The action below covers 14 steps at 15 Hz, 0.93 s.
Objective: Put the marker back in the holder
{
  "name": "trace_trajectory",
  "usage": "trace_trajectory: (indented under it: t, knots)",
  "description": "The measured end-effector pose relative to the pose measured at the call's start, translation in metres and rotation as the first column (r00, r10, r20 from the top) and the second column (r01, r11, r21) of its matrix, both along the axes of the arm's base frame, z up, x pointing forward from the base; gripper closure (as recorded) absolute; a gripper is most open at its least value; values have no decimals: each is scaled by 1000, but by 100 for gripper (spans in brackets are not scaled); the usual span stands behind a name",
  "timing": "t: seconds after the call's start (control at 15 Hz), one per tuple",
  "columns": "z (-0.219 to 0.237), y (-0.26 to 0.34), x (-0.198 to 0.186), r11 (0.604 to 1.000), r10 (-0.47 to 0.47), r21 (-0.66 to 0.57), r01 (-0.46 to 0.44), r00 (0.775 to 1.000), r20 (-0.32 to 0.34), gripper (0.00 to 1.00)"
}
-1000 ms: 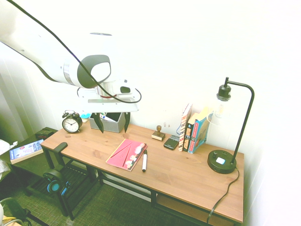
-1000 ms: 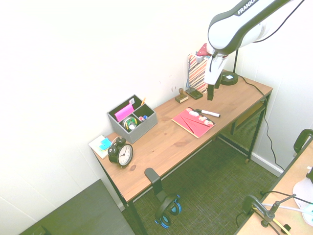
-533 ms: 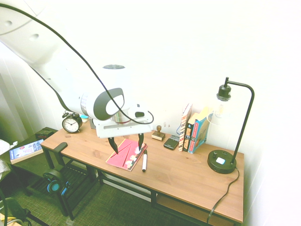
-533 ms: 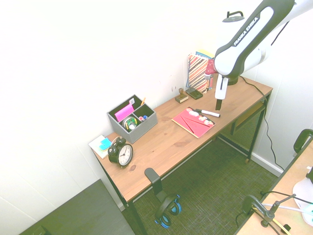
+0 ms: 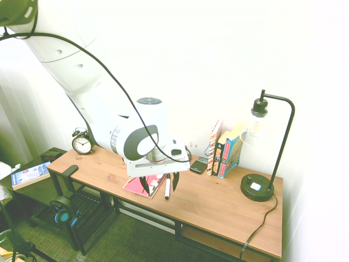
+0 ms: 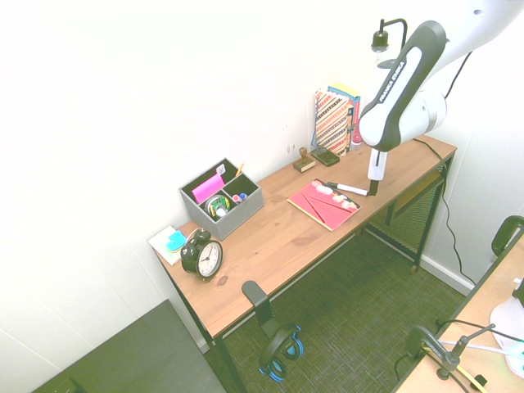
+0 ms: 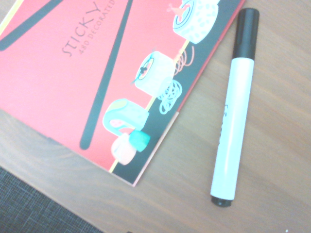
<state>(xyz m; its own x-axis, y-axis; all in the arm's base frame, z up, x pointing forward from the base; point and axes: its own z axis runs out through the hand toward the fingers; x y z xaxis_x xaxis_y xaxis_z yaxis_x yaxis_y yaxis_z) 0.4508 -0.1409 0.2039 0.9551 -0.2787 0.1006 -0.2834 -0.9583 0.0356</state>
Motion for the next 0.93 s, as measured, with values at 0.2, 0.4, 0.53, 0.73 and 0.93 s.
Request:
trace_trajectory:
  t: [0.2, 0.4, 0.53, 0.73, 0.93]
  knots:
    - [-16, 2, 18, 1000, 7, 7, -7, 1000, -1, 100]
    - [-25, 2, 33, 1000, 13, 3, -13, 1000, 5, 100]
    - [-33, -2, 37, 1000, 2, 0, -2, 1000, 15, 100]
    - [-39, -2, 43, 1000, 4, -3, -4, 1000, 18, 100]
    - [-40, -3, 46, 1000, 1, -4, -1, 1000, 19, 100]
